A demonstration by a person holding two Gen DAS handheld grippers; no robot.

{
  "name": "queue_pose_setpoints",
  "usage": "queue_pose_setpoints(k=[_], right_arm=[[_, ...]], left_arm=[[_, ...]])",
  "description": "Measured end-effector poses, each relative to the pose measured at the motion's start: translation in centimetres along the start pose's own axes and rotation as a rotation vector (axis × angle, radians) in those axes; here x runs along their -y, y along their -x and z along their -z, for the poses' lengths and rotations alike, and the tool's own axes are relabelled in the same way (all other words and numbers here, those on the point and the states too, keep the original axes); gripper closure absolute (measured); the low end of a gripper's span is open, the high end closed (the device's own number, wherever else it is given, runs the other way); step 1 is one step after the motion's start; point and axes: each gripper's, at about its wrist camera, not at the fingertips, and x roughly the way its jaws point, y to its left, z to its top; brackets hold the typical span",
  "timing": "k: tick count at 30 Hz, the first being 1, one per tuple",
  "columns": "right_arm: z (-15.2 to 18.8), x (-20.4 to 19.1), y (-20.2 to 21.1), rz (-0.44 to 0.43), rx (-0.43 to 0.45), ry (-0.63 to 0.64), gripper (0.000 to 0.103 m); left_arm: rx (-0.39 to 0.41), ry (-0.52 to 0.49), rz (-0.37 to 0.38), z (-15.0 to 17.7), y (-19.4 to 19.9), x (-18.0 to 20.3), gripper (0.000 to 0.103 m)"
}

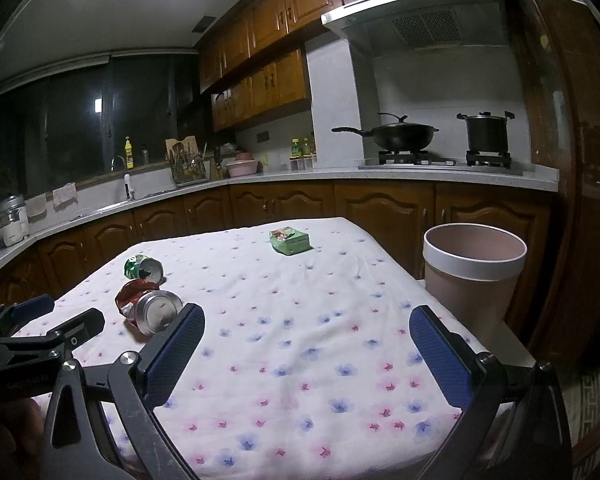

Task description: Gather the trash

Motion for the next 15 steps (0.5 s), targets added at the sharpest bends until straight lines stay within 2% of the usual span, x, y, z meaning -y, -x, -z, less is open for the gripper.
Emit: queue_pose_setpoints(k=[15], right_arm=[[-0.16,-0.09,0.02,0.0,0.002,0.003,0.0]], left_arm=[[0.0,-0.003,0.007,-0.34,-0.18,-0.2,0.0]])
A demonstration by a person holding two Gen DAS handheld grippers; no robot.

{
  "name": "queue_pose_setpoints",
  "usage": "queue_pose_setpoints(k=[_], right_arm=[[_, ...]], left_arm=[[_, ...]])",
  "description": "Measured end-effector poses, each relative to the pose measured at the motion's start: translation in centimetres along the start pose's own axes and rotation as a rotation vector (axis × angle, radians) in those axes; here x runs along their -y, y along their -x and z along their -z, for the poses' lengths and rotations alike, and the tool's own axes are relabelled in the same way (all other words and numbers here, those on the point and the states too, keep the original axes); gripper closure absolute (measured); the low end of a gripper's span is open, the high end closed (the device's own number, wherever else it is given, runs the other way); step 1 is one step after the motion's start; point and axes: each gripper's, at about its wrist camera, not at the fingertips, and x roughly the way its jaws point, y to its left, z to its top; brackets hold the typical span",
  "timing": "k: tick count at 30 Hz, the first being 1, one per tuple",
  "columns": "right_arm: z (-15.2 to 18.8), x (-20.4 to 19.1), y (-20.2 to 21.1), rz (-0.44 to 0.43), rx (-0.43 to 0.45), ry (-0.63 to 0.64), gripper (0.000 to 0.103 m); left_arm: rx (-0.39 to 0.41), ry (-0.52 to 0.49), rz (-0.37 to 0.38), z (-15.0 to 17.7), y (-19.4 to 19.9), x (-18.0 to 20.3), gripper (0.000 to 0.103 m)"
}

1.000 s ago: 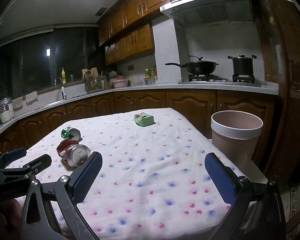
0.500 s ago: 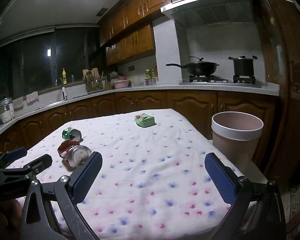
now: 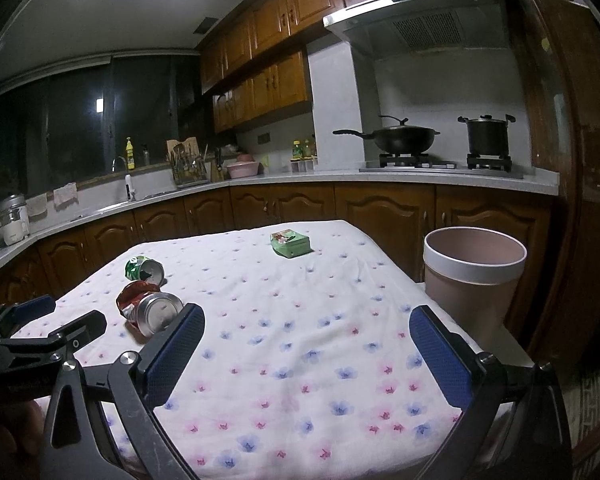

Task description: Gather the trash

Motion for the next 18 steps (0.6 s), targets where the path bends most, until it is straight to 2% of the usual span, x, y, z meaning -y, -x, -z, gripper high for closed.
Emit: queue_pose_setpoints(k=[18], right_arm=[[-0.22,-0.03,0.03,-0.002,0.003,0.0,0.0]], left_arm=[[0.0,-0.001,0.003,0.06,-0.06,-0.17,0.0]])
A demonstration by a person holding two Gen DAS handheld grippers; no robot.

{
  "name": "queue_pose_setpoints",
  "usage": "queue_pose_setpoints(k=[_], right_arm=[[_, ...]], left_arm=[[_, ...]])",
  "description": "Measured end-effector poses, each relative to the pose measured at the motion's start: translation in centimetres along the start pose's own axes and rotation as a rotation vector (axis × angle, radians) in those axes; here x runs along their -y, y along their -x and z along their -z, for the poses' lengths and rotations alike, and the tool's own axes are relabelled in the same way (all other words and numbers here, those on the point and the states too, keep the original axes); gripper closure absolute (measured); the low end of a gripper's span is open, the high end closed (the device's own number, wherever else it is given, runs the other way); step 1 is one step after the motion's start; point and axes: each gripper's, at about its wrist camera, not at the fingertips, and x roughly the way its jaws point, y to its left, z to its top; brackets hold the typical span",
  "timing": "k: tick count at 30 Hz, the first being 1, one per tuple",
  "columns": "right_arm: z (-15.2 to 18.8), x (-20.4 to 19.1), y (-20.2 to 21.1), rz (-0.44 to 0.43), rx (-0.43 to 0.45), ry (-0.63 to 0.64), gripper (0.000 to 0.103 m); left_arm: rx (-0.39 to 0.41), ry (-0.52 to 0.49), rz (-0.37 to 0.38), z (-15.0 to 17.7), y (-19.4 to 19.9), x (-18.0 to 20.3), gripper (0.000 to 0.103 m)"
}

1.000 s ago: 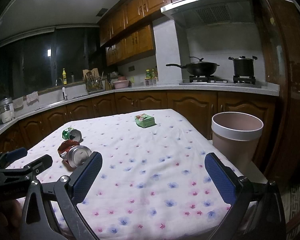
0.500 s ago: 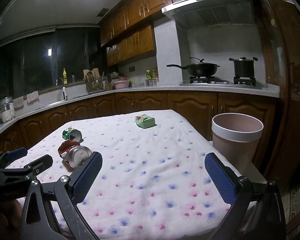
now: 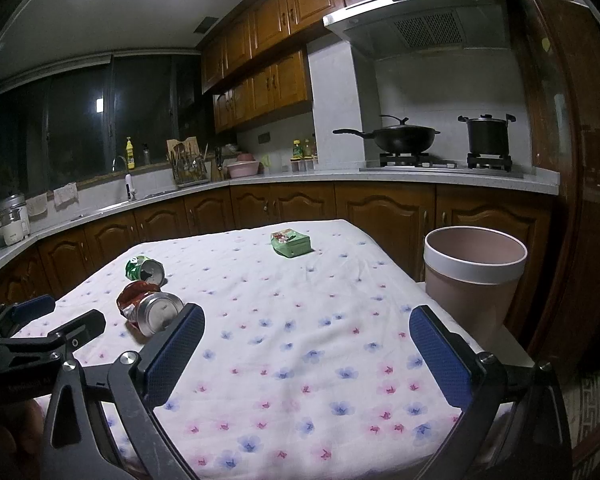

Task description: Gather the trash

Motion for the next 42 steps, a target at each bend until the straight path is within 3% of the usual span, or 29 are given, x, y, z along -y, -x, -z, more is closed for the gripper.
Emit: queue_pose_setpoints(k=[42], right_arm=[[-0.22,-0.17,0.02,0.0,0.0,0.001,0.0]], left_arm=[[-0.002,0.001,0.007,-0.03,0.01,0.09,0.0]])
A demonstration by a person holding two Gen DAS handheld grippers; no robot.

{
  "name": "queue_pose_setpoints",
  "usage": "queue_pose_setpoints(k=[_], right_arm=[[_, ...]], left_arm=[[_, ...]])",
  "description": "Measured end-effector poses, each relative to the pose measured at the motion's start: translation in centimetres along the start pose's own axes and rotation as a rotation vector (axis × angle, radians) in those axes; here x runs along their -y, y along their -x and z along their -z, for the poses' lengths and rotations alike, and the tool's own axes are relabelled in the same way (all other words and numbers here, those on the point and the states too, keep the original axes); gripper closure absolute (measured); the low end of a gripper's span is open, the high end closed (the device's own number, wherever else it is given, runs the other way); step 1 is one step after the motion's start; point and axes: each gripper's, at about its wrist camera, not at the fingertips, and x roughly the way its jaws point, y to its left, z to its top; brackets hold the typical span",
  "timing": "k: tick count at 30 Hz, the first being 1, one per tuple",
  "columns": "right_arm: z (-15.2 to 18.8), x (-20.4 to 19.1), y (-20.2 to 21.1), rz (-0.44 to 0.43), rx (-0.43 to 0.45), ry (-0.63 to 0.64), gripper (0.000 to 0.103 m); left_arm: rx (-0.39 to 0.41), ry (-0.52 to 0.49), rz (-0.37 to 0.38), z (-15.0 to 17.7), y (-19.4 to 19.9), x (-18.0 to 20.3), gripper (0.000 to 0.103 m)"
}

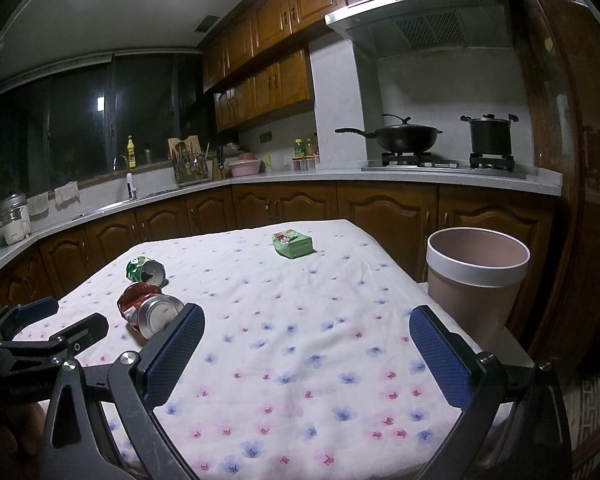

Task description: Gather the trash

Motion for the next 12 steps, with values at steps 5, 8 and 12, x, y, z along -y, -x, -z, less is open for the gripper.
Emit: queue_pose_setpoints(k=[5,8,12], right_arm=[[0.02,-0.02,-0.06,0.0,-0.004,0.0,0.0],[-0.16,-0.04,-0.16,-0.003,-0.007,-0.002,0.0],[-0.39,-0.06,-0.57,-0.005,-0.012,-0.002,0.0]], left_arm=[[-0.003,0.004,0.021,-0.52,-0.06,-0.01,0.0],[0.003,0.0,0.028,-0.88,-0.17,-0.17,0.0],[-0.008,-0.001,0.041,-0.92,-0.32,-0.04,0.0]])
